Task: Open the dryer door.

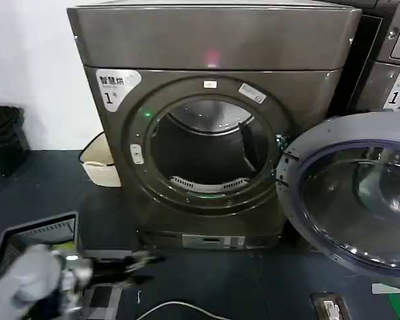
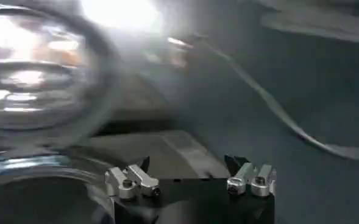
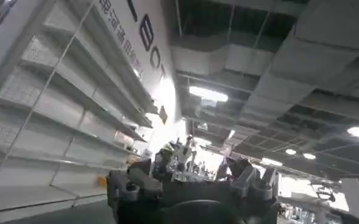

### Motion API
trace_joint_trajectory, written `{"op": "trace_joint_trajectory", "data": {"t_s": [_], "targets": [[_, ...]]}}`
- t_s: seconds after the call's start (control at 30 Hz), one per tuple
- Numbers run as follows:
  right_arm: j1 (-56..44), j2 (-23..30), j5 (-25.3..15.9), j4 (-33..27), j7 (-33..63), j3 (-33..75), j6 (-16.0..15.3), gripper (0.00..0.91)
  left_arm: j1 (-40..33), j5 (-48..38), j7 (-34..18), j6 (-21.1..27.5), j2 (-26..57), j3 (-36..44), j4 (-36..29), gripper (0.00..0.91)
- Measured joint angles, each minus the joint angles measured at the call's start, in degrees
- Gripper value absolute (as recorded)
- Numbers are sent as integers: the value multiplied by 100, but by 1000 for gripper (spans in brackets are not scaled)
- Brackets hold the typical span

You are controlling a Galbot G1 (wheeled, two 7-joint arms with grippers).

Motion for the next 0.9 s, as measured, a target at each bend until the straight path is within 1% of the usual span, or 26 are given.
{"op": "trace_joint_trajectory", "data": {"t_s": [0.1, 0.17, 0.27, 0.33, 0.4, 0.53, 0.77, 0.9], "targets": [[6, -12, 117, -37, 2, -36, 30, 907, 379, 1249, -199, -94, 278, -484, 213, 907], [7, -34, 213, -64, -6, -40, 87, 907, 469, 2089, -250, -97, 415, -750, 359, 907], [16, -47, 216, -115, -19, -68, 104, 907, 594, 2982, -252, -99, 543, -975, 538, 907], [28, -45, 185, -116, -52, -85, 117, 907, 663, 3398, -257, -98, 600, -1073, 601, 907], [41, -42, 173, -115, -63, -109, 144, 907, 708, 3672, -252, -96, 629, -1182, 621, 907], [72, -42, 194, -107, -35, -164, 174, 907, 740, 3959, -254, -91, 695, -1304, 575, 907], [28, -44, 191, -151, -34, -160, 192, 907, 803, 4073, -265, -88, 755, -1363, 607, 907], [35, -45, 183, -140, -34, -174, 193, 907, 925, 4405, -253, -86, 836, -1369, 747, 907]]}}
